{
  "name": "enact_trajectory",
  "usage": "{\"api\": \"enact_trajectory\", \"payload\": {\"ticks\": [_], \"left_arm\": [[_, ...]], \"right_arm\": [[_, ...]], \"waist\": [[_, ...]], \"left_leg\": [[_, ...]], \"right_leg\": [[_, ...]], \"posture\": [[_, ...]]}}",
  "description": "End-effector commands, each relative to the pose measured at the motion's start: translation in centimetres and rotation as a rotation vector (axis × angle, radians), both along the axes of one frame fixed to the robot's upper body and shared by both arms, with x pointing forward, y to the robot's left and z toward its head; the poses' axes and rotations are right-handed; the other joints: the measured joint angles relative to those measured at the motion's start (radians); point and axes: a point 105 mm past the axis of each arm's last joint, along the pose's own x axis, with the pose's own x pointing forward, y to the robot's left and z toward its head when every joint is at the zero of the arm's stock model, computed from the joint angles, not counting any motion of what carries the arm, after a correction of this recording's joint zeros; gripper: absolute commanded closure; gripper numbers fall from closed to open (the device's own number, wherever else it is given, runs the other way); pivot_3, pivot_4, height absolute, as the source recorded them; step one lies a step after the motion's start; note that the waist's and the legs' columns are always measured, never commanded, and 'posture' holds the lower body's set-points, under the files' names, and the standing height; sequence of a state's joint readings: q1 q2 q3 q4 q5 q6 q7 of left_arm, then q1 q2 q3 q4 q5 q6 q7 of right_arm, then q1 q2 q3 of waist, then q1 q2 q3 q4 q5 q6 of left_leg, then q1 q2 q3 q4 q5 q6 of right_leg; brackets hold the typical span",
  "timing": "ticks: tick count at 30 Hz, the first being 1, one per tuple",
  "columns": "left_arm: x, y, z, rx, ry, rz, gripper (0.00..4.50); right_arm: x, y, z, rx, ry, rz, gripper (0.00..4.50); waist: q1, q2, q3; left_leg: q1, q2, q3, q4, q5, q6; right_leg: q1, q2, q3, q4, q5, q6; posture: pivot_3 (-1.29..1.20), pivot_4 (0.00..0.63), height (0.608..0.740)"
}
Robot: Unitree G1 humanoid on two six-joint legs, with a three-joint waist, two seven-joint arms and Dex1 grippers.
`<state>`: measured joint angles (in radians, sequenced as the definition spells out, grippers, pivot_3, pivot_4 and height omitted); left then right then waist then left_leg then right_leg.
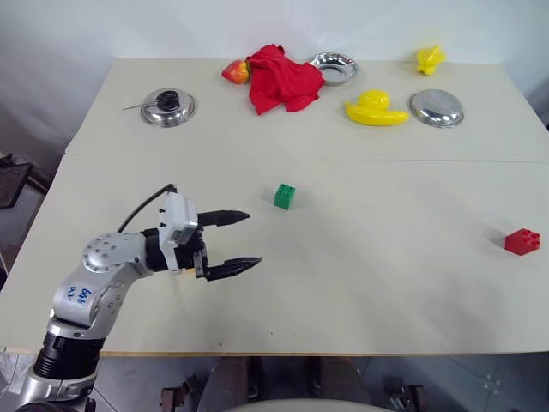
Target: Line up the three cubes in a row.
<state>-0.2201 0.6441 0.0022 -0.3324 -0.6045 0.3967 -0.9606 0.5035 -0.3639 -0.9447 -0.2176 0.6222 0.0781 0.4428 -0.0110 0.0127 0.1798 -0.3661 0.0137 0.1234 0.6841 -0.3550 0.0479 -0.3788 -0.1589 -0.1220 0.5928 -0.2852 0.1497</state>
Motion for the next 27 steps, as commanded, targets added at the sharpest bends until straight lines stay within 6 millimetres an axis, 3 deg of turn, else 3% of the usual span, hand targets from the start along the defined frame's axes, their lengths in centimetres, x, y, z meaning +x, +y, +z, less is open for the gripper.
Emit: {"api": "enact_trajectory", "payload": {"ticks": [1, 4, 7, 12, 18, 23, 27], "left_arm": [[-0.5, -0.5, 0.3, 0.025, -0.031, -0.036, 0.01], [-0.4, -0.6, 0.2, 0.023, -0.027, -0.036, 0.01], [-0.1, -0.6, 0.4, 0.012, -0.044, -0.015, 0.01], [0.5, -0.4, 0.5, 0.019, -0.074, 0.009, 0.01], [0.3, -0.6, 0.4, 0.017, -0.087, 0.008, 0.01], [-0.1, -0.5, 0.4, 0.019, -0.099, 0.014, 0.01], [0.0, 0.0, 0.6, 0.016, -0.108, 0.046, 0.01]], "right_arm": [[2.4, 1.4, 2.0, 0.003, -0.014, 0.074, 0.0], [4.9, 2.0, 2.4, 0.046, 0.084, 0.133, 0.0], [7.1, 1.0, 2.4, 0.157, 0.23, 0.071, 0.0], [10.3, 1.2, 2.3, 0.218, 0.393, 0.062, 0.0], [13.1, 0.0, 0.4, 0.212, 0.549, 0.033, 0.0], [14.6, -3.0, 0.9, 0.161, 0.508, -0.099, 0.0], [15.3, -3.3, 1.1, 0.196, 0.478, -0.101, 0.0]], "waist": [[-0.012, 0.001, -0.001], [-0.018, 0.004, -0.002], [-0.015, 0.005, -0.002], [0.005, 0.004, -0.002], [0.019, 0.004, -0.002], [0.016, 0.004, -0.002], [0.009, 0.004, -0.002]], "left_leg": [[0.0, 0.001, 0.0, 0.0, 0.0, 0.0], [0.001, 0.001, 0.0, 0.0, 0.0, 0.0], [0.0, 0.001, 0.001, 0.0, 0.001, 0.0], [-0.004, 0.0, -0.001, 0.0, 0.001, 0.002], [-0.009, -0.004, 0.001, 0.001, 0.002, 0.003], [-0.01, -0.005, 0.003, 0.001, 0.002, 0.004], [-0.01, -0.003, 0.003, 0.001, 0.003, 0.003]], "right_leg": [[0.0, 0.0, 0.0, 0.0, 0.0, 0.0], [-0.001, 0.001, 0.002, 0.001, 0.0, 0.0], [-0.002, -0.001, 0.003, 0.002, 0.0, 0.0], [-0.006, -0.003, 0.005, 0.005, -0.001, -0.003], [-0.012, -0.004, 0.001, 0.007, -0.001, -0.002], [-0.012, -0.004, 0.001, 0.007, 0.0, -0.001], [-0.012, -0.003, 0.001, 0.007, 0.0, -0.001]], "posture": [[0.0, 0.15, 0.74], [0.0, 0.15, 0.74], [0.0, 0.15, 0.74], [0.0, 0.15, 0.74], [0.0, 0.15, 0.74], [0.0, 0.15, 0.74], [0.0, 0.15, 0.74]]}}
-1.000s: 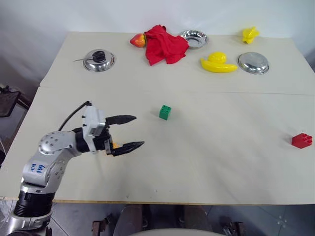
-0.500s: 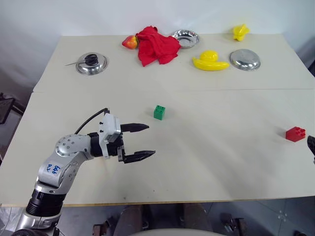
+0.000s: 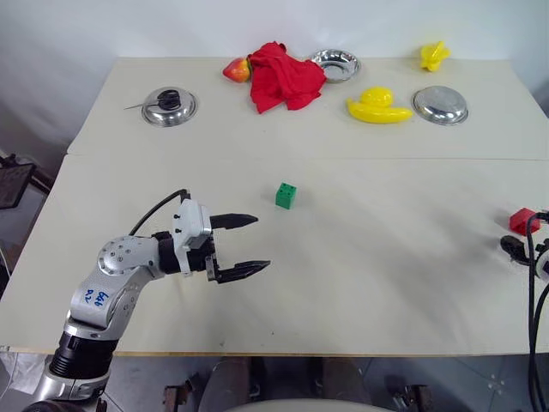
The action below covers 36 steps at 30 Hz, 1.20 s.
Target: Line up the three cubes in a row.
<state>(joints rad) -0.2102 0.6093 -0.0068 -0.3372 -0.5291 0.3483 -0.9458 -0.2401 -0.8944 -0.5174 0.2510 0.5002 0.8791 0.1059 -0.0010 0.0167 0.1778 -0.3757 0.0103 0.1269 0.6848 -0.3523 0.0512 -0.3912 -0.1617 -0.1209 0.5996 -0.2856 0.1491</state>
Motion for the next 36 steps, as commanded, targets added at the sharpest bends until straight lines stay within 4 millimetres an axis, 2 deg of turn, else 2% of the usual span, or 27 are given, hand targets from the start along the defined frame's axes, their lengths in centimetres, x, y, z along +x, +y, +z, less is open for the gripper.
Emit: {"api": "enact_trajectory", "payload": {"ticks": [1, 3, 8, 10, 13, 16, 20, 27, 36], "left_arm": [[-0.3, 0.4, 0.9, -0.004, -0.055, 0.02, 0.01], [-0.3, 0.5, 0.8, -0.001, -0.054, 0.022, 0.01], [-0.5, 0.5, 0.8, 0.0, -0.058, 0.028, 0.01], [-0.6, 0.8, 0.6, 0.013, -0.056, 0.036, 0.01], [-0.8, 1.2, 0.4, 0.019, -0.052, 0.045, 0.01], [-0.7, 1.3, 0.4, 0.02, -0.05, 0.051, 0.0], [-0.6, 1.2, 0.4, 0.019, -0.051, 0.047, 0.0], [-0.4, 0.9, 0.7, 0.022, -0.061, 0.041, 0.0], [-0.3, 0.8, 1.0, 0.02, -0.07, 0.047, 0.0]], "right_arm": [[0.1, -0.8, 1.1, -0.015, -0.037, -0.017, 0.0], [0.2, -0.9, 1.1, -0.009, -0.041, -0.013, 0.0], [-0.4, -1.0, 2.6, 0.012, -0.05, 0.017, 0.0], [-0.8, -1.1, 3.8, 0.011, -0.061, 0.032, 0.0], [-0.8, -1.0, 6.7, 0.01, -0.134, 0.074, 0.0], [-0.6, -1.0, 7.9, -0.038, -0.179, 0.125, 0.66], [0.4, -1.1, 6.6, -0.095, -0.165, 0.165, 2.0], [2.3, -2.1, 4.1, -0.134, -0.134, 0.132, 4.4], [2.9, -1.1, 1.4, -0.102, -0.08, 0.174, 4.45]], "waist": [[-0.001, 0.0, 0.0], [0.0, 0.0, 0.0], [0.0, 0.0, 0.0], [0.0, 0.0, 0.0], [-0.001, 0.0, 0.0], [-0.001, 0.0, 0.0], [-0.001, -0.001, 0.0], [-0.003, -0.001, 0.0], [-0.003, -0.001, 0.0]], "left_leg": [[0.0, 0.0, 0.0, 0.0, 0.0, 0.0], [0.0, 0.001, 0.0, 0.0, 0.0, -0.001], [0.0, 0.0, 0.0, 0.0, 0.0, -0.001], [0.0, 0.001, 0.0, 0.0, 0.0, -0.001], [0.0, 0.001, 0.0, 0.0, 0.0, -0.001], [0.0, 0.002, 0.0, 0.0, 0.0, -0.001], [0.0, 0.002, 0.001, 0.0, 0.001, -0.001], [0.0, 0.002, 0.002, 0.0, 0.001, -0.002], [0.0, 0.002, 0.002, 0.0, 0.001, -0.002]], "right_leg": [[0.0, 0.0, 0.0, 0.0, 0.0, 0.0], [0.0, 0.001, 0.0, 0.0, 0.0, 0.0], [0.0, 0.0, 0.0, 0.0, 0.0, 0.0], [0.0, 0.0, 0.0, 0.0, 0.0, 0.0], [0.0, 0.001, 0.001, 0.0, 0.0, 0.0], [0.0, 0.001, 0.001, -0.001, 0.0, 0.0], [0.0, 0.001, 0.001, -0.001, 0.0, 0.0], [0.0, 0.001, 0.001, -0.001, 0.0, 0.0], [0.0, 0.002, 0.001, -0.001, 0.0, 0.0]], "posture": [[0.0, 0.15, 0.74], [0.0, 0.15, 0.74], [0.0, 0.15, 0.74], [0.0, 0.15, 0.74], [0.0, 0.15, 0.74], [0.0, 0.15, 0.74], [0.0, 0.15, 0.74], [0.0, 0.15, 0.74], [0.0, 0.15, 0.74]]}}
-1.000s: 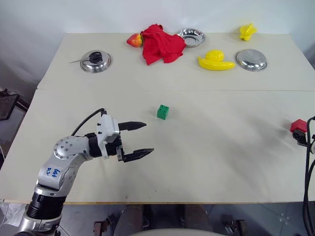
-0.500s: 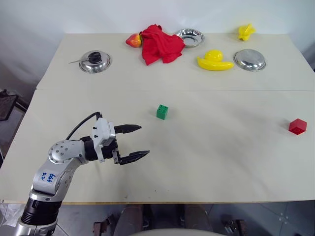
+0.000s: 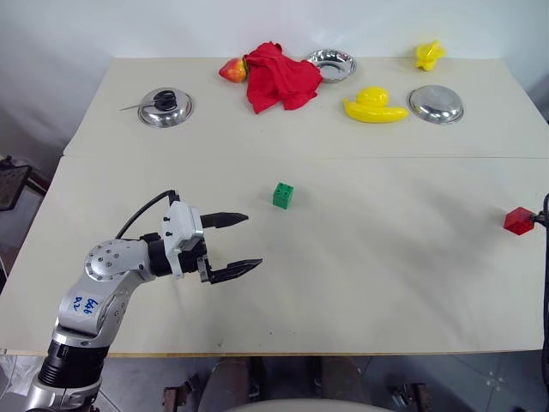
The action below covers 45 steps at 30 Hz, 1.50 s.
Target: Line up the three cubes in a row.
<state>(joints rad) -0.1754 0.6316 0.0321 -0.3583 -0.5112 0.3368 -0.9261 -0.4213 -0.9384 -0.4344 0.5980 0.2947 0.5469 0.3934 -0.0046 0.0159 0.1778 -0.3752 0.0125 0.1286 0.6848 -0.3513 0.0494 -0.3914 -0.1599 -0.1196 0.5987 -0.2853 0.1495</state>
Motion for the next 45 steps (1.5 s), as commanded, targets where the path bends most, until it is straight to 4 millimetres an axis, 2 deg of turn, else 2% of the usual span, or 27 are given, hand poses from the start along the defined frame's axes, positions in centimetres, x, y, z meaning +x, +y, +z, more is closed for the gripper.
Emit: {"api": "enact_trajectory", "payload": {"ticks": [1, 7, 15, 21, 27, 30, 33, 36, 39, 44, 45], "left_arm": [[-0.3, -0.3, 0.9, -0.004, -0.045, -0.012, 0.0], [-0.1, -0.3, 1.0, -0.003, -0.049, -0.009, 0.0], [0.0, -0.4, 0.9, -0.003, -0.047, -0.013, 0.0], [0.1, -0.5, 0.9, 0.001, -0.047, -0.024, 0.0], [0.1, -0.2, 0.9, 0.006, -0.044, -0.021, 0.0], [0.0, -0.2, 0.8, 0.006, -0.041, -0.017, 0.0], [0.0, -0.2, 0.7, 0.002, -0.041, -0.014, 0.0], [0.2, -0.2, 0.8, 0.0, -0.042, -0.015, 0.0], [0.3, -0.3, 0.9, 0.002, -0.045, -0.019, 0.0], [0.4, -0.3, 1.0, 0.004, -0.048, -0.023, 0.0], [0.4, -0.3, 1.0, 0.005, -0.049, -0.023, 0.0]], "right_arm": [[0.0, 0.4, -0.3, -0.008, 0.006, 0.019, 4.45], [-0.8, 1.6, -1.3, 0.006, 0.044, 0.045, 4.45], [-2.7, 4.2, -2.1, 0.048, 0.061, 0.063, 4.45], [-3.5, 4.4, -1.7, 0.066, 0.056, 0.062, 4.45], [-5.3, 6.0, -0.2, 0.125, 0.026, 0.189, 4.45], [-6.7, 5.3, 0.7, 0.08, 0.003, 0.191, 4.45], [-7.8, 6.3, 2.0, 0.045, -0.059, 0.291, 3.89], [-8.1, 5.4, 2.7, 0.044, -0.115, 0.235, 2.85], [-7.6, 4.5, 3.0, 0.069, -0.15, 0.163, 1.85], [-6.0, 4.5, 2.6, 0.119, -0.112, 0.105, 0.05], [-5.5, 4.5, 2.7, 0.114, -0.11, 0.096, 0.02]], "waist": [[0.0, 0.0, 0.0], [0.002, 0.0, 0.0], [0.002, -0.01, -0.005], [0.002, -0.009, -0.005], [0.007, -0.009, -0.005], [0.01, -0.009, -0.005], [0.01, -0.009, -0.005], [0.006, -0.009, -0.005], [0.001, -0.009, -0.005], [0.003, -0.009, -0.005], [0.003, -0.009, -0.005]], "left_leg": [[0.0, 0.0, 0.0, 0.0, 0.0, 0.0], [0.0, 0.0, -0.001, 0.0, 0.0, 0.0], [0.001, 0.001, -0.002, 0.0, 0.0, 0.0], [0.001, 0.001, -0.001, 0.0, 0.0, 0.0], [0.0, 0.001, -0.001, 0.0, 0.0, 0.0], [0.0, 0.0, -0.001, 0.0, 0.0, 0.0], [0.0, 0.0, -0.001, 0.0, 0.0, 0.0], [0.0, 0.001, -0.001, -0.001, 0.0, 0.0], [0.002, 0.001, 0.0, -0.001, 0.0, 0.0], [0.002, 0.001, 0.001, -0.001, 0.0, 0.0], [0.002, 0.001, 0.001, -0.001, 0.0, 0.0]], "right_leg": [[0.0, 0.0, 0.0, 0.0, 0.0, 0.0], [0.0, 0.0, 0.0, 0.0, 0.0, 0.0], [0.002, 0.001, -0.001, -0.001, 0.0, 0.0], [0.001, 0.001, 0.001, -0.001, 0.0, 0.0], [0.001, 0.001, 0.0, -0.002, 0.0, 0.0], [0.001, 0.001, 0.0, -0.002, 0.0, 0.0], [0.001, 0.001, 0.0, -0.002, 0.0, 0.0], [0.001, 0.001, 0.0, -0.002, 0.0, 0.001], [0.001, 0.001, 0.002, -0.002, 0.001, 0.001], [0.0, 0.001, 0.003, 0.0, 0.0, 0.0], [0.0, 0.001, 0.003, 0.0, 0.0, 0.0]], "posture": [[0.0, 0.15, 0.74], [0.0, 0.15, 0.74], [0.0, 0.15, 0.74], [0.0, 0.15, 0.74], [0.0, 0.15, 0.74], [0.0, 0.15, 0.74], [0.0, 0.15, 0.74], [0.0, 0.15, 0.74], [0.0, 0.15, 0.74], [0.0, 0.15, 0.74], [0.0, 0.15, 0.74]]}}
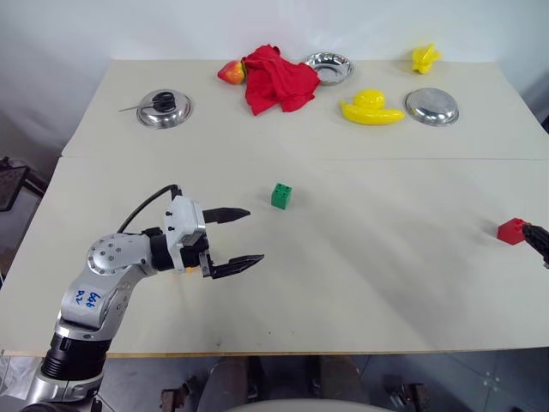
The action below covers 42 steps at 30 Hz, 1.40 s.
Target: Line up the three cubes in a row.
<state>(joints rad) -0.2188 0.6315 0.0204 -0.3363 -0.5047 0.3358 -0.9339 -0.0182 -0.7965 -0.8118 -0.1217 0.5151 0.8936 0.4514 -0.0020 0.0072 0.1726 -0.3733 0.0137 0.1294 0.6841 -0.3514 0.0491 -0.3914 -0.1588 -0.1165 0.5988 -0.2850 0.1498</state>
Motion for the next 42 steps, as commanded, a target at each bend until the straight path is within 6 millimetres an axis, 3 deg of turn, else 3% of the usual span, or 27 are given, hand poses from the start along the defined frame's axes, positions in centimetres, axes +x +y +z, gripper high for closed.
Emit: {"api": "enact_trajectory", "payload": {"ticks": [1, 4, 9, 21, 29, 31, 34, 36, 39, 41, 42], "left_arm": [[-0.1, -0.1, 0.6, -0.002, -0.031, -0.01, 0.0], [-0.3, -0.1, 0.6, -0.004, -0.031, -0.009, 0.0], [-0.4, -0.3, 0.5, -0.01, -0.034, -0.008, 0.0], [-0.3, -0.4, 0.6, -0.021, -0.041, 0.0, 0.0], [-0.4, -0.2, 0.6, -0.017, -0.045, 0.001, 0.0], [-0.4, 0.0, 0.8, -0.013, -0.049, 0.004, 0.0], [-0.3, 0.2, 0.9, -0.009, -0.053, 0.008, 0.0], [-0.3, 0.4, 0.9, -0.009, -0.053, 0.009, 0.0], [-0.4, 0.6, 0.9, -0.01, -0.045, 0.004, 0.0], [-0.5, 0.8, 0.7, -0.001, -0.034, -0.007, 0.0], [-0.5, 0.9, 0.6, 0.0, -0.031, -0.011, 0.0]], "right_arm": [[1.1, -0.1, 0.2, -0.001, 0.023, -0.043, 0.02], [2.2, -0.7, 0.8, -0.047, 0.021, -0.098, 0.02], [2.7, -2.7, -0.3, -0.061, 0.093, -0.228, 0.02], [3.3, -2.4, -2.8, 0.096, 0.171, -0.221, 0.02], [3.5, -2.7, -3.5, 0.092, 0.2, -0.21, 2.57], [4.4, -1.6, -2.5, 0.089, 0.166, -0.13, 3.02], [5.9, 0.5, -0.2, 0.068, 0.093, 0.031, 3.02], [6.4, 2.4, 0.9, -0.036, 0.079, 0.216, 3.02], [6.2, 7.9, 1.9, -0.257, 0.026, 0.673, 3.02], [4.8, 12.3, 2.7, -0.286, -0.082, 1.022, 3.02], [4.7, 13.7, 2.0, -0.297, -0.066, 1.163, 3.02]], "waist": [[0.0, 0.0, 0.0], [0.0, 0.0, 0.0], [0.003, 0.0, 0.0], [0.0, 0.0, 0.0], [-0.001, 0.0, 0.0], [-0.002, 0.0, 0.0], [-0.005, 0.0, 0.0], [-0.003, 0.001, 0.001], [-0.002, 0.001, 0.001], [-0.001, 0.001, 0.001], [-0.001, 0.0, 0.001]], "left_leg": [[0.0, 0.0, 0.0, 0.0, 0.0, 0.0], [0.0, 0.0, 0.0, 0.0, 0.0, 0.0], [-0.001, -0.001, 0.0, 0.0, 0.0, 0.0], [-0.001, 0.0, 0.0, 0.0, 0.0, 0.0], [-0.001, 0.0, 0.001, 0.0, 0.0, 0.0], [-0.001, 0.0, 0.001, 0.0, 0.0, 0.0], [-0.001, 0.0, 0.001, 0.0, 0.0, 0.0], [-0.001, 0.001, 0.001, 0.0, 0.0, 0.0], [-0.001, 0.001, 0.001, 0.0, 0.0, 0.0], [-0.001, 0.001, 0.001, 0.0, 0.0, -0.001], [-0.001, 0.001, 0.001, 0.0, 0.0, -0.001]], "right_leg": [[0.0, 0.0, 0.0, 0.0, 0.0, 0.0], [0.0, 0.0, 0.0, 0.0, 0.0, 0.0], [0.0, -0.001, 0.0, 0.0, 0.0, 0.0], [0.0, 0.0, 0.0, -0.001, 0.0, 0.0], [0.0, 0.0, 0.0, -0.001, 0.0, 0.0], [0.0, 0.0, 0.0, -0.001, 0.0, 0.0], [-0.001, 0.001, 0.0, -0.001, 0.0, 0.0], [-0.001, 0.001, 0.0, -0.001, 0.0, 0.0], [-0.001, 0.002, 0.0, -0.003, 0.0, 0.0], [0.0, 0.004, 0.0, -0.004, 0.0, 0.001], [0.0, 0.004, 0.0, -0.005, 0.001, 0.001]], "posture": [[0.0, 0.15, 0.74], [0.0, 0.15, 0.74], [0.0, 0.15, 0.74], [0.0, 0.15, 0.74], [0.0, 0.15, 0.74], [0.0, 0.15, 0.74], [0.0, 0.15, 0.74], [0.0, 0.15, 0.74], [0.0, 0.15, 0.74], [0.0, 0.15, 0.74], [0.0, 0.15, 0.74]]}}
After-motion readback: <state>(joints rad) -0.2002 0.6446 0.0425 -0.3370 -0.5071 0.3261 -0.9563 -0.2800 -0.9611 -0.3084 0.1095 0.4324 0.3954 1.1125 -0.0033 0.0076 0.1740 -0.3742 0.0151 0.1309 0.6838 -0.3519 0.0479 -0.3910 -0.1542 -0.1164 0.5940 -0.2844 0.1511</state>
